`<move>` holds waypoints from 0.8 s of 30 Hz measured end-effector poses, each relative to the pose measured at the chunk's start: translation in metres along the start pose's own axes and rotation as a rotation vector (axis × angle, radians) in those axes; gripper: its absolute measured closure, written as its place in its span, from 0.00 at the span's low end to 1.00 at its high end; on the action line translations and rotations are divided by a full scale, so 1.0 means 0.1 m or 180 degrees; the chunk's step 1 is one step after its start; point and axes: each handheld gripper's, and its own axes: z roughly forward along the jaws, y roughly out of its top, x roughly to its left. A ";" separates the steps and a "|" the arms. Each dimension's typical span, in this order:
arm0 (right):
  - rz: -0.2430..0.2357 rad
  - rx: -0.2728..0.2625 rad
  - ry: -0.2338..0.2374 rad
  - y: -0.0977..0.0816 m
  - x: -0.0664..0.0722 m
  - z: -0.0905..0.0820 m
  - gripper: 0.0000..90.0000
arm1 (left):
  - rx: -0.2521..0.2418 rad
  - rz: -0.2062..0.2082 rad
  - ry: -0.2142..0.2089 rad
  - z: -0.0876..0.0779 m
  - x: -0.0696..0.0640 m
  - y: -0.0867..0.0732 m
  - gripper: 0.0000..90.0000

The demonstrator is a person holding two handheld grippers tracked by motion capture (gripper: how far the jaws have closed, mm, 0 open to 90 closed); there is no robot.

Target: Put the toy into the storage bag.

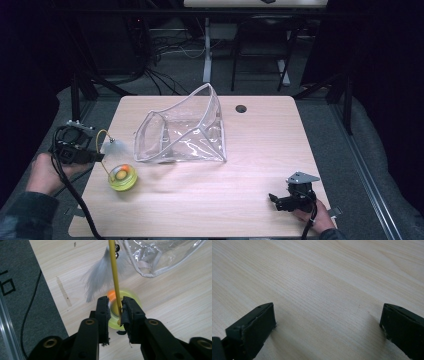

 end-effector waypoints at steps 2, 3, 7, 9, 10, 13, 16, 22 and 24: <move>-0.0001 -0.0001 0.0002 0.00 0.00 0.00 0.00 | -0.0020 -0.0014 -0.0025 0.01 0.00 0.00 0.92; -0.0004 -0.0010 0.0000 0.00 0.00 0.00 0.00 | -0.0020 -0.0008 -0.0034 0.01 -0.01 0.00 0.94; -0.0004 -0.0012 0.0000 0.00 0.00 0.00 0.00 | -0.0001 -0.0007 -0.0030 -0.01 -0.03 0.02 0.97; -0.0003 -0.0011 0.0000 0.00 0.00 0.00 0.00 | 0.0009 0.0021 -0.0013 0.00 -0.05 0.03 0.97; -0.0003 -0.0010 -0.0001 0.00 0.00 0.00 0.00 | 0.0008 0.0039 -0.0004 0.00 -0.05 0.04 0.97; 0.0000 0.0000 0.0001 0.00 0.00 0.00 0.00 | 0.0004 0.0063 -0.0024 0.00 -0.06 0.05 0.97; -0.0004 -0.0009 -0.0001 0.00 0.00 0.00 0.00 | -0.0006 0.0127 -0.0065 0.02 -0.09 0.08 0.98; -0.0002 -0.0010 -0.0002 0.00 0.00 0.00 0.00 | 0.0032 0.0209 -0.0016 0.01 -0.12 0.12 0.98; -0.0002 -0.0010 -0.0001 0.00 0.00 0.00 0.00 | 0.0043 0.0230 -0.0020 0.01 -0.13 0.13 0.98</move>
